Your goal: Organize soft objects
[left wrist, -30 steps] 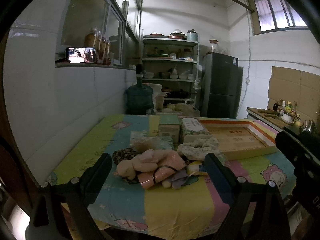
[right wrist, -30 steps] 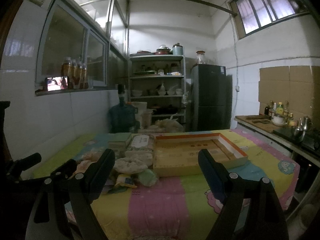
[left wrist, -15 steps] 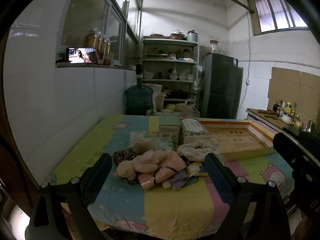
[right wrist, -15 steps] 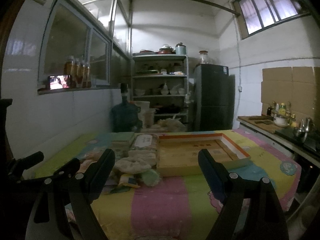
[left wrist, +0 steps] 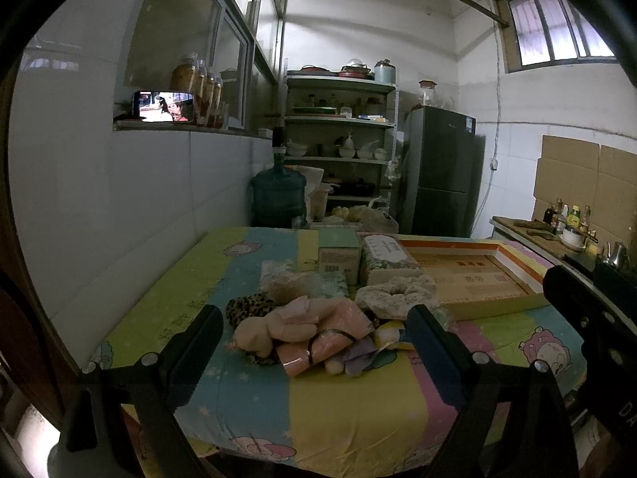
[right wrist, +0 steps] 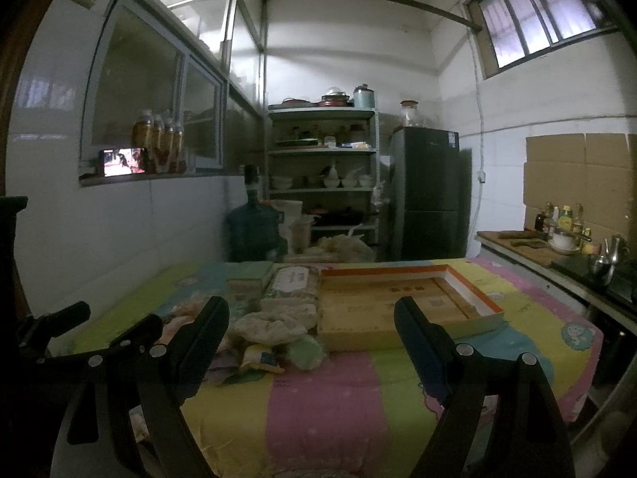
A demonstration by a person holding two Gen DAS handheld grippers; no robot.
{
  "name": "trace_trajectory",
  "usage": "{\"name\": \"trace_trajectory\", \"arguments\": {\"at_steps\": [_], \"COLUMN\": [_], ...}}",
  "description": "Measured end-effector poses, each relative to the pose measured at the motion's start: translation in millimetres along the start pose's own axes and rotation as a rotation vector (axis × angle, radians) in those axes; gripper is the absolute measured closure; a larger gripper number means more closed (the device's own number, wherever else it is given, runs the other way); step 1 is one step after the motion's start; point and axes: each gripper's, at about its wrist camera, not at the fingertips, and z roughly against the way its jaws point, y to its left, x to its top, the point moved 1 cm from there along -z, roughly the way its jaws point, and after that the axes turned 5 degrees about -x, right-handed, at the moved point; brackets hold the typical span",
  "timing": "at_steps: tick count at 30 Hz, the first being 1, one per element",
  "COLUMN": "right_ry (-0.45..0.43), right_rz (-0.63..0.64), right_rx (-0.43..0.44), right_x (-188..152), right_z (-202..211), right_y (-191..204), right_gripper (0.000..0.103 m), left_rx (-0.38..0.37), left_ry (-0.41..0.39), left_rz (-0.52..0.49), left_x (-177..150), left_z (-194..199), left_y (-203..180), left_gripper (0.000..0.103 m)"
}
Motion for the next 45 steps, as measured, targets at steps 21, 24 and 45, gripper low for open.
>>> {"name": "trace_trajectory", "arguments": {"at_steps": [21, 24, 45], "right_ry": [0.007, 0.016, 0.182], "right_rz": [0.000, 0.001, -0.013], "right_rx": [0.003, 0.007, 0.136], "right_x": [-2.7, -6.4, -39.0], "right_z": [-0.4, -1.3, -65.0], "right_y": [5.5, 10.0, 27.5], "right_gripper": [0.017, 0.017, 0.017], "left_rx": [0.002, 0.005, 0.047], "left_ry": [0.002, 0.007, 0.067], "left_rz": [0.004, 0.010, 0.092], "left_x": [-2.6, -8.1, -32.0], "left_z": [0.9, -0.2, -39.2], "left_y": [2.4, 5.9, 60.9], "left_gripper": [0.009, 0.009, 0.009]}}
